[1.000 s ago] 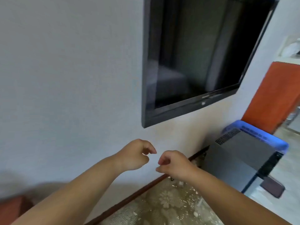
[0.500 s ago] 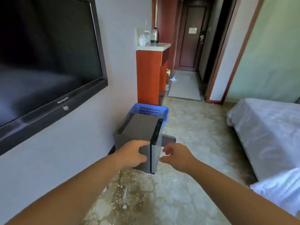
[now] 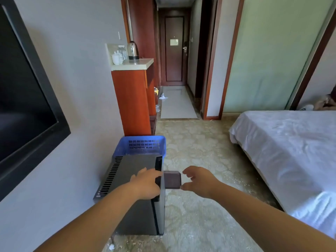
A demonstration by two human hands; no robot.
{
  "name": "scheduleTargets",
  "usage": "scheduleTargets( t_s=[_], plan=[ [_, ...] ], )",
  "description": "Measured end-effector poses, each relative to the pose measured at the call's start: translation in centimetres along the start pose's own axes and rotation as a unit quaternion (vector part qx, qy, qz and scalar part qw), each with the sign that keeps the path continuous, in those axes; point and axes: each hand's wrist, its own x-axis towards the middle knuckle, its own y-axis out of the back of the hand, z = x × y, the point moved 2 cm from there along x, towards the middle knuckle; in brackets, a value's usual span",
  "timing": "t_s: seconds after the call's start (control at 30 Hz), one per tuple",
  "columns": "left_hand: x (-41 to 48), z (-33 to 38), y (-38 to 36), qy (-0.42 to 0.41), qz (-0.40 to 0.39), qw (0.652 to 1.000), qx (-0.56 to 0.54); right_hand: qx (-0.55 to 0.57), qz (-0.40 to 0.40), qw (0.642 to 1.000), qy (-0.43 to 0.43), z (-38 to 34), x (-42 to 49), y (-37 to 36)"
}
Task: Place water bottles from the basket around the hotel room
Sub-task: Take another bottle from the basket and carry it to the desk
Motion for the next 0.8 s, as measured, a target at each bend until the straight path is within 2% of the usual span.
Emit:
scheduleTargets(
  t_s=[0.2,0.4,0.8],
  plan=[
    [9.5,0.7,4.8,-0.006,-0.015,1.0,0.004,-0.013,-0.004,0.999,-0.033,0.5,9.1,1.9],
    [17.5,3.2,6.3,-0.026,-0.031,0.999,0.007,-0.002,-0.009,0.999,-0.053,3.3,16.7,4.4],
    [39.3,8.3,9.5,0.029,0.055,0.995,-0.074,-0.038,-0.041,0.998,-0.005,12.2,34.9,16.0]
  ],
)
